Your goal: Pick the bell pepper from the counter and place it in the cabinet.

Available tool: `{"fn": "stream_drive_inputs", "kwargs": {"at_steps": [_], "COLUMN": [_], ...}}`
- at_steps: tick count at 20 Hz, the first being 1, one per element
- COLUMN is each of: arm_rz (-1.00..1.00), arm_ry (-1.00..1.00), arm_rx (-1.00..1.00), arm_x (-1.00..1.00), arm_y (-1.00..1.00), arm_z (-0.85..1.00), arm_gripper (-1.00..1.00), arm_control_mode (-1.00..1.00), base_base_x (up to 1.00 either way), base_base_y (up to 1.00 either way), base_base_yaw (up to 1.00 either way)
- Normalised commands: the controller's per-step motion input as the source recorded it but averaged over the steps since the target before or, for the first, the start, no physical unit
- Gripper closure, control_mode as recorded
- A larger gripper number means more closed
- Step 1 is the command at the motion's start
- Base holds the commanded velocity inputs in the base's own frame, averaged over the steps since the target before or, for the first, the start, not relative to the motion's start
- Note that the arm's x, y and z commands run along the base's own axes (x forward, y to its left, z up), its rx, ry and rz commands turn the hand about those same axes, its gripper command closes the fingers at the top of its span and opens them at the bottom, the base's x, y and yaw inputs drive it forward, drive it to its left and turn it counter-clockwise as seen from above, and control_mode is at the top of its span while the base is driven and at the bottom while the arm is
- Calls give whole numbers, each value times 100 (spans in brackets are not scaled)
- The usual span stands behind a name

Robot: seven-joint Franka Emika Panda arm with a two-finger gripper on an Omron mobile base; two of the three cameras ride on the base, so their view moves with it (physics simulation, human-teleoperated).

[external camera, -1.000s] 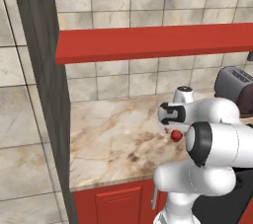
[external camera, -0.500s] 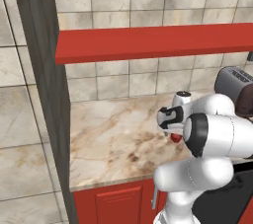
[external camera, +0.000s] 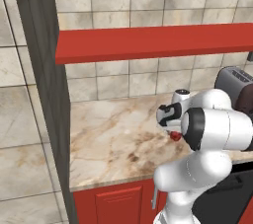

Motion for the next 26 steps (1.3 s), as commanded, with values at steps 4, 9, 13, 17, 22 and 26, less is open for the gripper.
{"fn": "stream_drive_inputs", "kwargs": {"at_steps": [4,9,13,17,22,26], "arm_rz": [6,5,0,0,0,0], "arm_ry": [-13,-19,-3,0,-1,-6], "arm_rx": [-3,-1,0,0,0,0], "arm_x": [-34,-49,-15,-31,-43,-68], "arm_y": [0,-1,0,-3,-23,-37], "arm_z": [29,93,100,96,100,88], "arm_gripper": [100,100,100,100,100,100], "arm_control_mode": [-100,-100,-100,-100,-100,-100], "base_base_x": [0,0,0,0,0,0], "base_base_y": [0,0,0,0,0,0], "base_base_yaw": [0,0,0,0,0,0]}}
